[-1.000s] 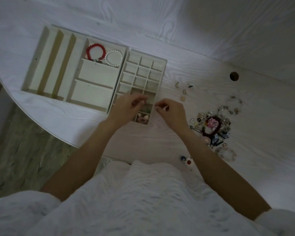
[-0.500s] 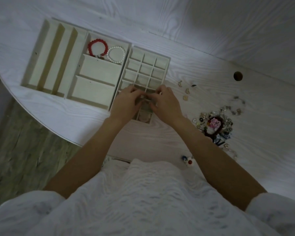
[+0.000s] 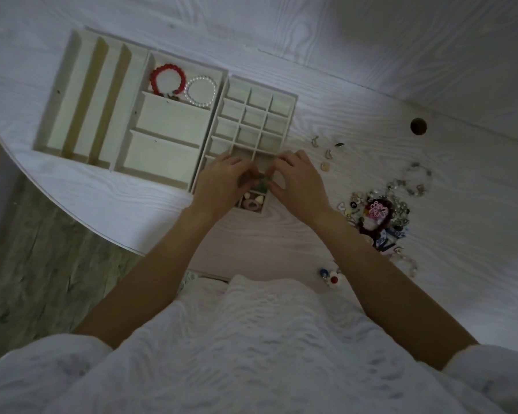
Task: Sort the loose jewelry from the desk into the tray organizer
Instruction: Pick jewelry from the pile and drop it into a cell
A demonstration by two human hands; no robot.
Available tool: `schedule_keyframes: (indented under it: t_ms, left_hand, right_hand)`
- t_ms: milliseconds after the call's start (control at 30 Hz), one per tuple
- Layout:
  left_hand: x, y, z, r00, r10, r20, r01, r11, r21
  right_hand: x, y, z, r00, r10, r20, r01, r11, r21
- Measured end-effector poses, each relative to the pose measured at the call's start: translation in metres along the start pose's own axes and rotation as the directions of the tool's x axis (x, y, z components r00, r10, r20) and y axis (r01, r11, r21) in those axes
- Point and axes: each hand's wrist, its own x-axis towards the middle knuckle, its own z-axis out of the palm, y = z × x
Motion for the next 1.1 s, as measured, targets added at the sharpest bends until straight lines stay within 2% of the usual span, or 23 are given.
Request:
schedule_keyframes:
  t_ms: [167, 267, 500, 633, 767, 933, 1033, 1100]
  left_hand:
    - [0.002, 0.0, 0.002, 0.996, -0.042, 0.074, 0.048, 0.996, -0.069]
    - [-0.001, -0.003, -0.002, 0.997, -0.058, 0.049, 0.062, 0.993, -0.1]
    - [-0.003, -0.003, -0.001, 0.994, -0.108, 0.017, 0.109, 0.993, -0.051]
    - [0.0, -0.001, -0.002, 0.995, -0.104, 0.003, 0.104, 0.995, -0.003]
    - [-0.001, -0.001, -0.002, 0.995, -0.102, -0.005, 0.102, 0.994, -0.039]
    - [-0.003, -0.009, -0.003, 0.982, -0.186, -0.017, 0.183, 0.975, -0.126]
    - [-0.001, -0.005, -0.003, 0.991, -0.125, -0.042, 0.124, 0.992, -0.032]
    - [0.001, -0.001, -0.001, 0.996, -0.073, -0.06, 0.077, 0.995, 0.063]
  right_hand:
    - [-0.004, -0.004, 0.003, 0.999, 0.02, 0.036, -0.021, 0.999, 0.027]
    - [-0.004, -0.007, 0.003, 0.999, 0.044, 0.016, -0.044, 0.999, 0.029]
    - [0.001, -0.009, 0.008, 0.995, 0.082, -0.059, -0.091, 0.983, -0.16]
    - [0.002, -0.009, 0.006, 0.986, 0.078, -0.146, -0.098, 0.986, -0.131]
    - [0.0, -0.007, 0.003, 0.993, 0.074, -0.096, -0.083, 0.993, -0.085]
    - [-0.004, -0.004, 0.002, 0.995, 0.027, -0.094, -0.037, 0.994, -0.1]
    - [-0.008, 0.0, 0.002, 0.994, 0.074, -0.081, -0.079, 0.996, -0.051]
    - [-0.008, 0.001, 0.002, 0.996, 0.049, -0.07, -0.052, 0.997, -0.052]
